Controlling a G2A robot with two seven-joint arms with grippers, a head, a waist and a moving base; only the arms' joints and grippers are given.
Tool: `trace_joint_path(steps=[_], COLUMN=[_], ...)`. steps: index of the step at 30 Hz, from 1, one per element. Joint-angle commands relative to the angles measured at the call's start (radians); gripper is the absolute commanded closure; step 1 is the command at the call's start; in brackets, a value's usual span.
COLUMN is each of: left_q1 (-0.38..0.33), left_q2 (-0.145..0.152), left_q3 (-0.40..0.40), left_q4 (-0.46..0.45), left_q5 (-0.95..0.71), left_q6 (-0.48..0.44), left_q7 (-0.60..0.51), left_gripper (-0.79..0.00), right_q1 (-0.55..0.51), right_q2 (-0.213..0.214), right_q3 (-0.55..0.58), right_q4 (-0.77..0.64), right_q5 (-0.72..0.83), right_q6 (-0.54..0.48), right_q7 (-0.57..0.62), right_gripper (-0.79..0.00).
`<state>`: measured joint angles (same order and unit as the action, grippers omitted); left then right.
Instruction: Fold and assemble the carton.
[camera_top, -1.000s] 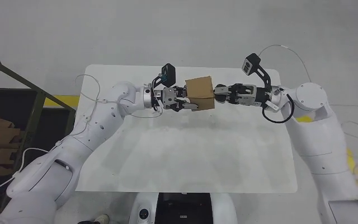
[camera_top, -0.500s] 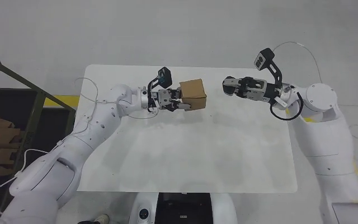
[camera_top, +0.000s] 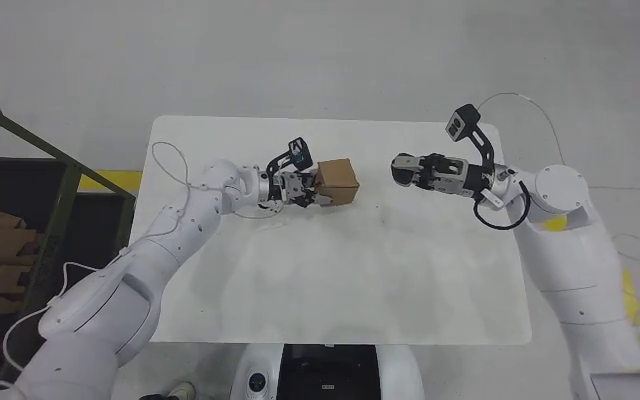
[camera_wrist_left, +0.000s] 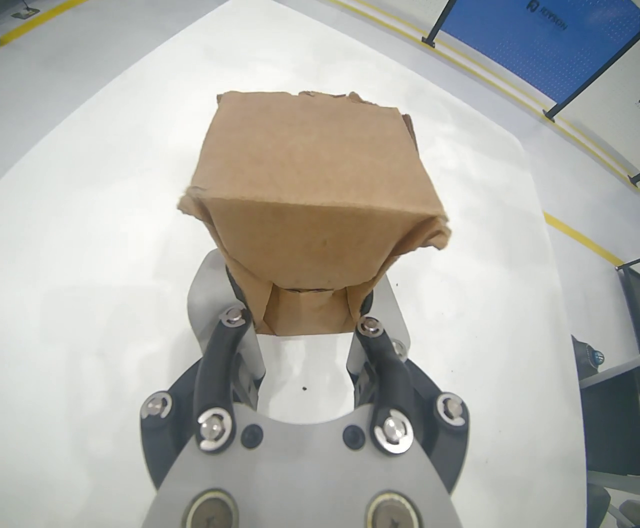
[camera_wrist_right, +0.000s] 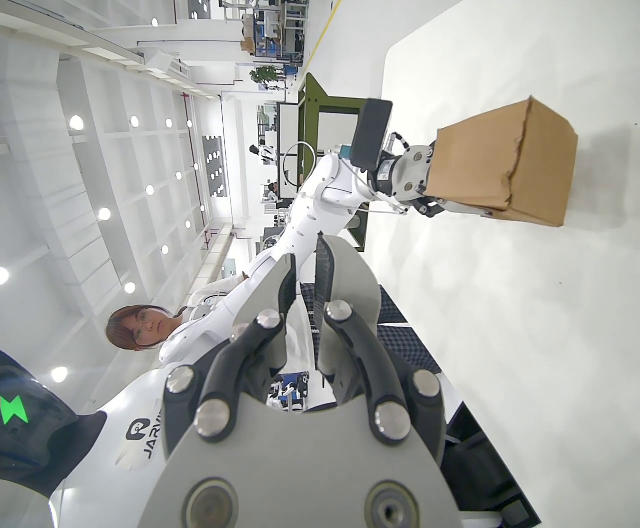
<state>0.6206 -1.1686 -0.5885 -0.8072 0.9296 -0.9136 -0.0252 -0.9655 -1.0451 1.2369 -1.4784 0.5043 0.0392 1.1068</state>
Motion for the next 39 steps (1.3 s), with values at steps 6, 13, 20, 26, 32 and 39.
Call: trace_joint_path(steps=[6,13,20,26,32,39], left_q1=[-0.013,-0.007,0.048,0.06,0.037,0.051], left_q2=[-0.023,-0.026,0.032,0.094,0.128,0.163], left_q3=[0.01,-0.015,-0.056,-0.132,-0.218,-0.329], left_q4=[0.078,0.126,0.022,-0.029,0.016,0.006], left_q5=[0.02,-0.054,-0.307,-0.594,-0.571,-0.525], left_q6=[-0.024,-0.099,-0.099,-0.099,-0.061,0.055], left_q7=[0.02,0.041,0.075,-0.009,-0.033,0.018], left_gripper=[-0.785,-0.785,-0.785,-0.785,-0.785,-0.785], right_q1=[0.003,0.019,0.039,0.047,0.04,-0.004], right_q2=[-0.002,-0.006,-0.015,-0.022,-0.023,-0.026], right_q3=[-0.016,-0.03,-0.037,-0.034,-0.023,0.012], right_q4=[0.007,0.03,0.075,0.122,0.194,0.266], right_q5=[0.004,0.009,0.025,-0.02,-0.138,-0.293], right_q6=[0.004,0.001,-0.08,-0.209,-0.307,-0.455], right_q7=[-0.001,-0.005,-0.062,-0.146,-0.291,-0.572], right_gripper=[-0.077,-0.071,-0.006,-0.04,-0.108,-0.286])
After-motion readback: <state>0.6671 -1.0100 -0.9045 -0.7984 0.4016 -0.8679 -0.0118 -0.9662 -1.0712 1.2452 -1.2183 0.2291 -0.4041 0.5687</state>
